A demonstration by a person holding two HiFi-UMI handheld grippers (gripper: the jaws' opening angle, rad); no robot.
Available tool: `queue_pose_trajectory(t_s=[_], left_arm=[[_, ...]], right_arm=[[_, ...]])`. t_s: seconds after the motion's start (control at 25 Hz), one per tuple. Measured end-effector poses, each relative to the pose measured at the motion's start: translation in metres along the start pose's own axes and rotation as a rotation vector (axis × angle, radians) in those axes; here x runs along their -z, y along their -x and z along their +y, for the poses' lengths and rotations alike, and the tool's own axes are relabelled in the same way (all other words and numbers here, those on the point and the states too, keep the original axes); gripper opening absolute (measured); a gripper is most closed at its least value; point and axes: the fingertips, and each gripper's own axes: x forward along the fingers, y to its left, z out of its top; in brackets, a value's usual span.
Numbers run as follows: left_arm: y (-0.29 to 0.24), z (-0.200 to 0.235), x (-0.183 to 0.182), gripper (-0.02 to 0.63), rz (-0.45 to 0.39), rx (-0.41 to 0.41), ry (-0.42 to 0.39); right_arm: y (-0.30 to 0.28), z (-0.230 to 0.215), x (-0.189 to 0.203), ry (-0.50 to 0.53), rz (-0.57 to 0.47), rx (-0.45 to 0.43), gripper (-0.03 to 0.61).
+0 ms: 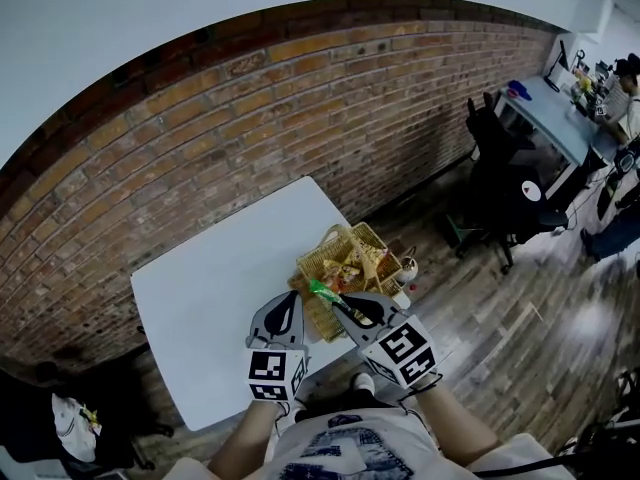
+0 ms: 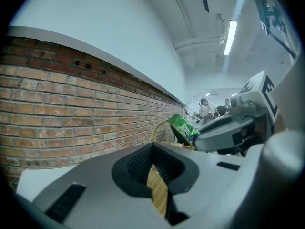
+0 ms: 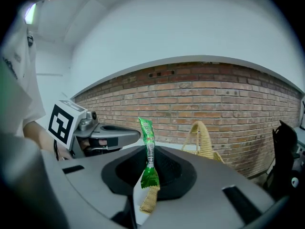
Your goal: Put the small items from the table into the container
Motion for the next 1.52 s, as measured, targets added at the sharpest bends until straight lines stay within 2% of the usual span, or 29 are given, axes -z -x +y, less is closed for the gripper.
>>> queue_pose_trajectory(t_s=[0.36,0.52,1.0,1.24,1.52], left_arm=[[-0.045,-0.056,-0.009,0.049,-0.017,0.012,-0.01],[-0.06,-0.067,-0.009,0.049,-0.02,-0.007,-0.01],[-0.078,-0.056,-0.007,0.049,-0.015,-0.129,0.009],[-0.078,-0.04,-0.003,0.049,-0.001,-0.182,0.024],[-0.08,-0.024,-0.002,0.049,0.009,-0.222,0.037]], right_arm=[[0.052,-0.064,0.011,-0.016,-0.037,0.043,0.066],[0.062,-0.091,0.018,-0.032,-0.041,0.051,0.064],[0.047,-0.146,0.036,-0.058,0.018,0.017,0.064],[0.016,-0.146,0.041,-0.034,0.074,-0.066,0.064],[-0.009,-0.145,0.044,-0.015,0.116,-0.123,0.065]])
